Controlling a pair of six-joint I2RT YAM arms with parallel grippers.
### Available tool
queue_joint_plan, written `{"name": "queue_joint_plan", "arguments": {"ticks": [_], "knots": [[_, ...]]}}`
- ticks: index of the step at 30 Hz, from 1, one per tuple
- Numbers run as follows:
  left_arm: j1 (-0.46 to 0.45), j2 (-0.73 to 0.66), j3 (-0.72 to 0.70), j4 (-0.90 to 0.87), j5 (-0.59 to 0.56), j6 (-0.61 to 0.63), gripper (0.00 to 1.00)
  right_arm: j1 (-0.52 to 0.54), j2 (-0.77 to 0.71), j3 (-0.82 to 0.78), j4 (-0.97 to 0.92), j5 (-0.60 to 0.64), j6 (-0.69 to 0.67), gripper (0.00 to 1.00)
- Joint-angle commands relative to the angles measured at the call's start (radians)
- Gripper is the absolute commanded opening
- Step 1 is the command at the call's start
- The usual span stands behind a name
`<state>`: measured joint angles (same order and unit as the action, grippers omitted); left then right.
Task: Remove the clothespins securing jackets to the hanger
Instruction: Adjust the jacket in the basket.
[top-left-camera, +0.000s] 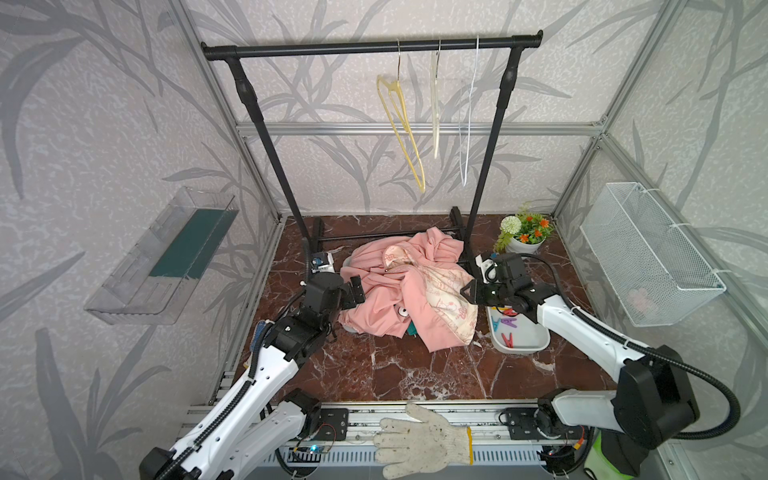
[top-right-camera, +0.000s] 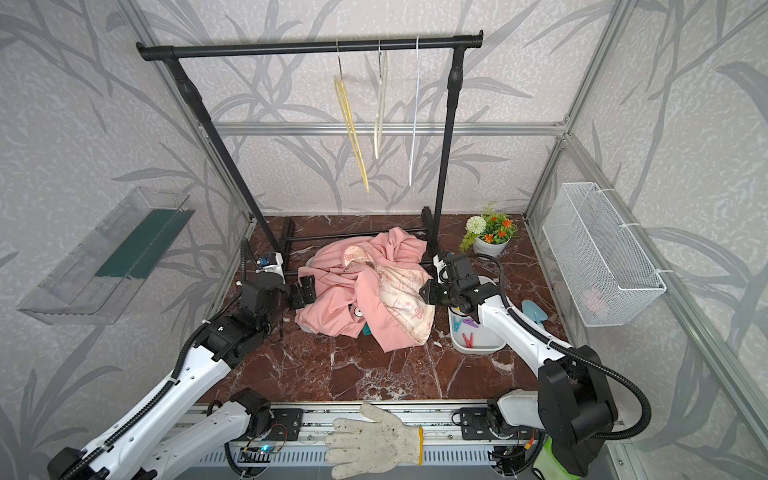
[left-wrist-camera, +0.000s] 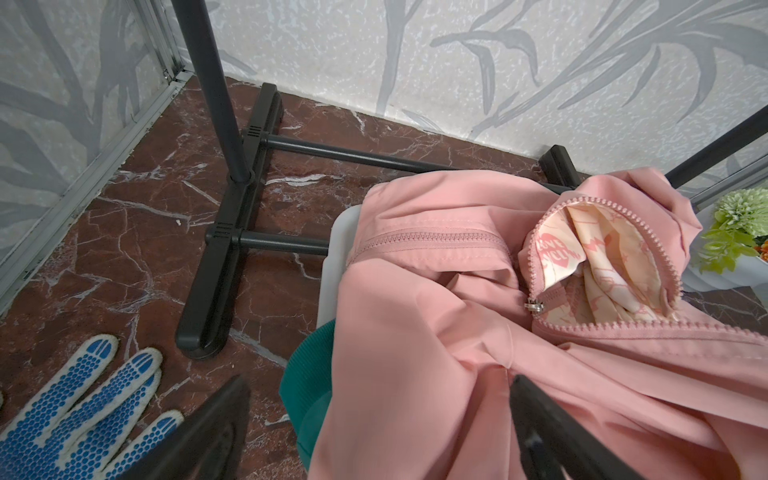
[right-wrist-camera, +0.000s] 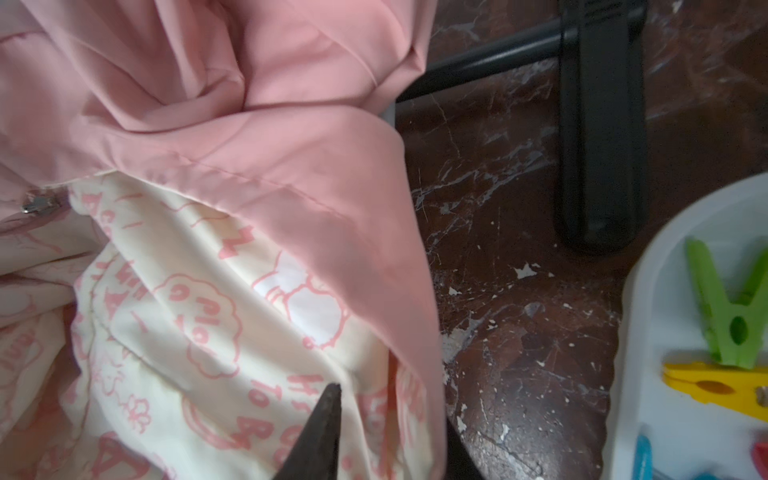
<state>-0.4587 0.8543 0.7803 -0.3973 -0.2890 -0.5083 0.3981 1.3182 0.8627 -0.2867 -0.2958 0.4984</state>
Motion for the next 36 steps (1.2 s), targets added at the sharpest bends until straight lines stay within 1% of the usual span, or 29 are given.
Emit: {"name": "queue_joint_plan", "arguments": {"ticks": [1,3,6,11,16,18,22,28,30,33,34,36], "knots": [[0.007,-0.023,-0.005,-0.029,-0.013,-0.015,0.95,0.031,-0.050,0.068,-0.019,-0.005,-0.022,0.26],[0.007,-0.026,-0.005,-0.029,-0.015,-0.016,0.95,0.062,-0.041,0.118,-0.020,-0.003,-0.024,0.21],[0.006,-0.027,-0.005,-0.029,-0.012,-0.021,0.95,0.107,0.026,0.197,0.022,-0.025,-0.009,0.19],[0.009,-0.028,-0.007,-0.037,-0.021,-0.034,0.95,0.171,0.226,0.335,0.123,-0.063,0.045,0.13],[0.014,-0.026,-0.015,-0.050,-0.044,-0.055,0.95,0.235,0.423,0.470,0.138,-0.020,0.052,0.12],[0.013,-0.026,-0.018,-0.062,-0.070,-0.062,0.95,0.246,0.486,0.482,0.145,-0.002,0.057,0.10],[0.016,-0.034,-0.034,-0.073,-0.112,-0.078,0.95,0.255,0.582,0.444,0.206,0.047,0.039,0.10],[0.017,-0.033,-0.059,-0.061,-0.173,-0.093,0.95,0.254,0.657,0.413,0.268,0.049,-0.012,0.11],[0.017,-0.032,-0.060,-0.063,-0.198,-0.089,0.95,0.254,0.659,0.393,0.280,0.060,-0.028,0.14],[0.019,-0.032,-0.062,-0.055,-0.242,-0.071,0.95,0.254,0.647,0.372,0.289,0.073,-0.056,0.35],[0.023,-0.028,-0.060,-0.054,-0.258,-0.073,0.99,0.254,0.640,0.374,0.282,0.071,-0.068,0.44],[0.030,-0.017,-0.056,-0.051,-0.269,-0.073,0.99,0.254,0.618,0.384,0.259,0.062,-0.091,0.60]]}}
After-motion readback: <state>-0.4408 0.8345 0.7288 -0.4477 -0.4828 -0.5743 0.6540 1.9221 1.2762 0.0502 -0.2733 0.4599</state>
